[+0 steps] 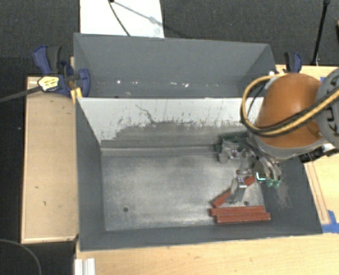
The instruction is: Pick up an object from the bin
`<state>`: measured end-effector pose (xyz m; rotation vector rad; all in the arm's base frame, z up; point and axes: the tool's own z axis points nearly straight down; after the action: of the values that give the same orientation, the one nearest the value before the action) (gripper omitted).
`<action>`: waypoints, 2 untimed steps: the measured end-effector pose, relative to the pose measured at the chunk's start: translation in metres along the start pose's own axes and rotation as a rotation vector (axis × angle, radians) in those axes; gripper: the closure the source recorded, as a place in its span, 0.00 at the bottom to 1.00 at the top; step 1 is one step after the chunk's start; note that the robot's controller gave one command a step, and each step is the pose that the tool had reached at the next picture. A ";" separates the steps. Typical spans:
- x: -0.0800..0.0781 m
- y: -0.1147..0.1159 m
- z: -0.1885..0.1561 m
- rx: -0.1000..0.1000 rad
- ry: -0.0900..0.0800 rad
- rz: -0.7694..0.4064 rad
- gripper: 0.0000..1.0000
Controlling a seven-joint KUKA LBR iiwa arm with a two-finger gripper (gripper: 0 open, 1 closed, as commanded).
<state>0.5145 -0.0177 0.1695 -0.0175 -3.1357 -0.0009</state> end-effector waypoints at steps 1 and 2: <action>-0.011 -0.034 0.101 0.000 -0.004 -0.218 0.00; -0.012 -0.034 0.099 0.001 -0.008 -0.219 1.00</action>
Offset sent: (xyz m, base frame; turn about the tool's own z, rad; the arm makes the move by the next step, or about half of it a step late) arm 0.0104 -0.0343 -0.0995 -0.2203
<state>0.5257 -0.0518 0.0707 0.3262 -3.1269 -0.0006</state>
